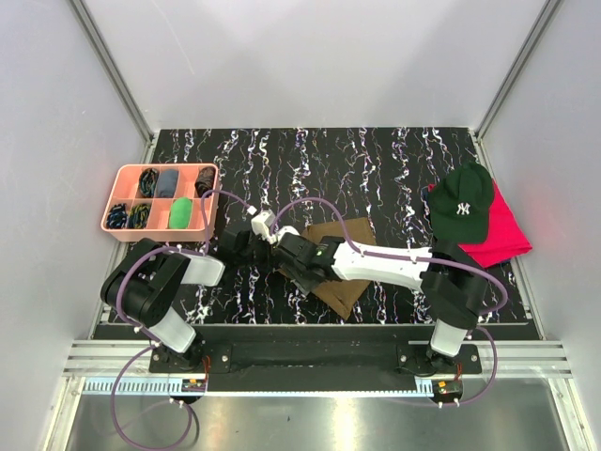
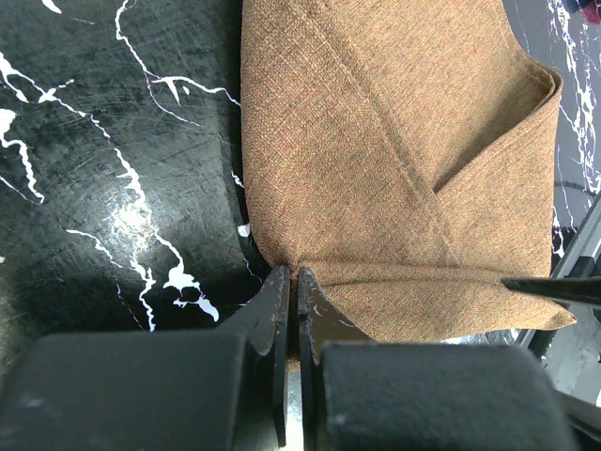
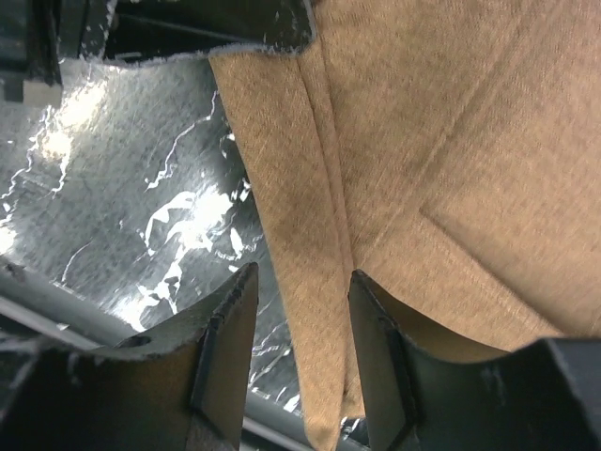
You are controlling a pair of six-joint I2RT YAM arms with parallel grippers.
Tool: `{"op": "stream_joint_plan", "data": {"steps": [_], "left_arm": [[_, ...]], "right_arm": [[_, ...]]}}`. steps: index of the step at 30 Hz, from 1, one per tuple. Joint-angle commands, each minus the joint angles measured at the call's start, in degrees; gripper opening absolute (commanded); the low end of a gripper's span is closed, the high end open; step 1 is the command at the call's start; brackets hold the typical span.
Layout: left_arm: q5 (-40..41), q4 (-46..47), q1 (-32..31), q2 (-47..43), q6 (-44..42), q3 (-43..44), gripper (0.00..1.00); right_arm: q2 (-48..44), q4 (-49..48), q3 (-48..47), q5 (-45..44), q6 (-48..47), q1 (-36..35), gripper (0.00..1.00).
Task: Fold the napkin, place the utensils inside, and roll it up
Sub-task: Roll the napkin with the utensil
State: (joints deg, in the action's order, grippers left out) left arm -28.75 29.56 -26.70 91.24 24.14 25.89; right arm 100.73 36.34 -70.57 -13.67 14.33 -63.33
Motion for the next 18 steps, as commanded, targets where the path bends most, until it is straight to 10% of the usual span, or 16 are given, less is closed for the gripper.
{"op": "stream_joint_plan", "data": {"steps": [1,18], "left_arm": [[-1.0,-0.9,-0.4,1.1,-1.3,1.1,0.00],[-1.4,-1.0,-0.4,1.7,-1.3,1.4,0.00]], "right_arm": [[-0.3,-6.4,1.0,-3.3,-5.1,-0.2,0.51],[2.9,-11.7,4.9,0.1,-6.9,0.0,0.51]]}}
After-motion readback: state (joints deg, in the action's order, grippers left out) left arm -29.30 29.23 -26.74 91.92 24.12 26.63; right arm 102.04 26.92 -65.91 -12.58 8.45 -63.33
